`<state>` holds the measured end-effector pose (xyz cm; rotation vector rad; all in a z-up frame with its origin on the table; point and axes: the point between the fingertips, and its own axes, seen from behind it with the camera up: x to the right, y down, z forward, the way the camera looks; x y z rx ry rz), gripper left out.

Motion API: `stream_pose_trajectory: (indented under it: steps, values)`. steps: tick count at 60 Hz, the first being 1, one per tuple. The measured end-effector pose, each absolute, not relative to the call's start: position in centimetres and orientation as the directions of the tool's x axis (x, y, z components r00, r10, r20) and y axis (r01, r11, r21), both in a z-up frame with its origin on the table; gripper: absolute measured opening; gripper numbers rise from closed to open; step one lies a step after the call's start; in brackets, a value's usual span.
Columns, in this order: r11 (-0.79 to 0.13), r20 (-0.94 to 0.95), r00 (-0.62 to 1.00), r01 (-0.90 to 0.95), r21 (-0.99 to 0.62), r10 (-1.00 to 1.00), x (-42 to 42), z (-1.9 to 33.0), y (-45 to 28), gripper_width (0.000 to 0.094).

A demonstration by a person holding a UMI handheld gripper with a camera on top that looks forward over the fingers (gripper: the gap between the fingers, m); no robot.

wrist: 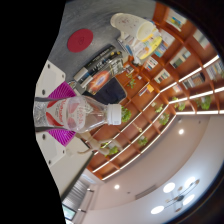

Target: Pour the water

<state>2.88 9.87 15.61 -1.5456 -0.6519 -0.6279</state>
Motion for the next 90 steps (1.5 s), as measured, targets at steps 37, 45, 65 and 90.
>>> stream_pose_trajectory:
  steps: [37,45,65,90]
  values:
    - [0.08,0.775,-0.594,0.78,0.621,-0.217,-20.2,20.3,11.7,0.0362]
    - [0.073,0.725,-0.644,0.733,0.676,-0.246,-21.4,20.5,12.1,0.0364]
    - [0.13,0.938,-0.33,0.931,0.342,-0.108,-18.5,19.8,11.9,0.0363]
    - [-0.061,0.372,0.877,0.407,-0.911,0.303,-14.4,15.7,10.6,0.0366]
